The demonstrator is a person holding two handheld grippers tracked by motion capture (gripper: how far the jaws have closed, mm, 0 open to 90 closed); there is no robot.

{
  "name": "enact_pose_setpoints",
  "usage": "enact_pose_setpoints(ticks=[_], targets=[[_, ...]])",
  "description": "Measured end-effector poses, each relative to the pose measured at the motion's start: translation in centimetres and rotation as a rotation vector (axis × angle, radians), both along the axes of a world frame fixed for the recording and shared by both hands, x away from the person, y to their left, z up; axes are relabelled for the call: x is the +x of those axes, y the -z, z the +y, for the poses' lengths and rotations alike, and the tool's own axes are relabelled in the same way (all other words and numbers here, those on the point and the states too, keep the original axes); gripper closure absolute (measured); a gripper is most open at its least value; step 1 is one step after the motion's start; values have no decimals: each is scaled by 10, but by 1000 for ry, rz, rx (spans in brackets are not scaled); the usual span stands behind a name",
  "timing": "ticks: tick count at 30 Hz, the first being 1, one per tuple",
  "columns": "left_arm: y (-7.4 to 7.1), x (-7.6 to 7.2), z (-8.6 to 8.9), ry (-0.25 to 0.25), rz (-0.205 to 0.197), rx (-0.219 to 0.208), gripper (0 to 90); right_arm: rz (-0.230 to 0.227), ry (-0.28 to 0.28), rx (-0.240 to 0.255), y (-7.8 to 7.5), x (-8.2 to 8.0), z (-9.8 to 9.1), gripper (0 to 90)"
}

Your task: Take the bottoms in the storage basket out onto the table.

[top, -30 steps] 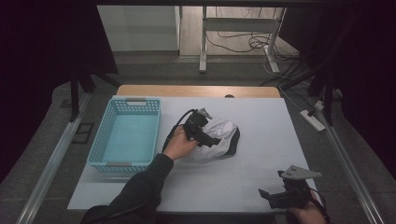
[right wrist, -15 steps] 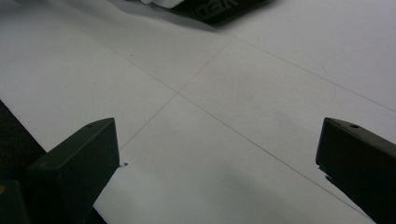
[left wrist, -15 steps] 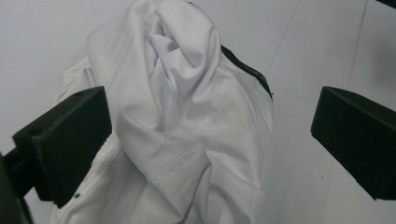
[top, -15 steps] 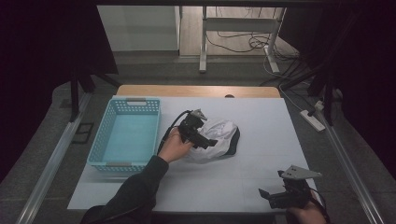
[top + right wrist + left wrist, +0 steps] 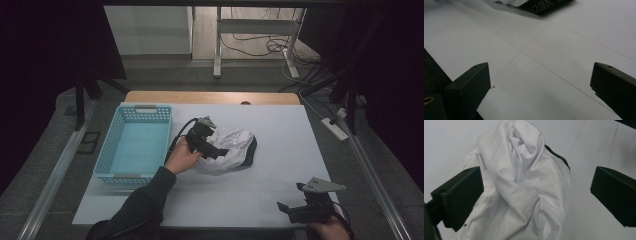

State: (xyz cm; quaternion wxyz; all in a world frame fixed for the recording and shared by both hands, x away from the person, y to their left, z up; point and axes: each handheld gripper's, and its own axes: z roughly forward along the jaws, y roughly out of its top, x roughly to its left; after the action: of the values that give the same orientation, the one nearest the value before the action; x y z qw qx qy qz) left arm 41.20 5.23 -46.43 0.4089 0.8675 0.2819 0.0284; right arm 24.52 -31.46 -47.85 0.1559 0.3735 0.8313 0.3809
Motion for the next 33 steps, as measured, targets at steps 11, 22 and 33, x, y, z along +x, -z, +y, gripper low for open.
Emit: enact_pose_setpoints(ticks=[11,22,33], targets=[[-1,-5,5,4,-4,6,0,-3,1,-1,0,0,0,24],[-3,-11,17,-9,4,-11,0,-1,7,0,0,0,0,17],[-5,-19,29,-21,14,-37,0,1,8,6,0,0,0,4]])
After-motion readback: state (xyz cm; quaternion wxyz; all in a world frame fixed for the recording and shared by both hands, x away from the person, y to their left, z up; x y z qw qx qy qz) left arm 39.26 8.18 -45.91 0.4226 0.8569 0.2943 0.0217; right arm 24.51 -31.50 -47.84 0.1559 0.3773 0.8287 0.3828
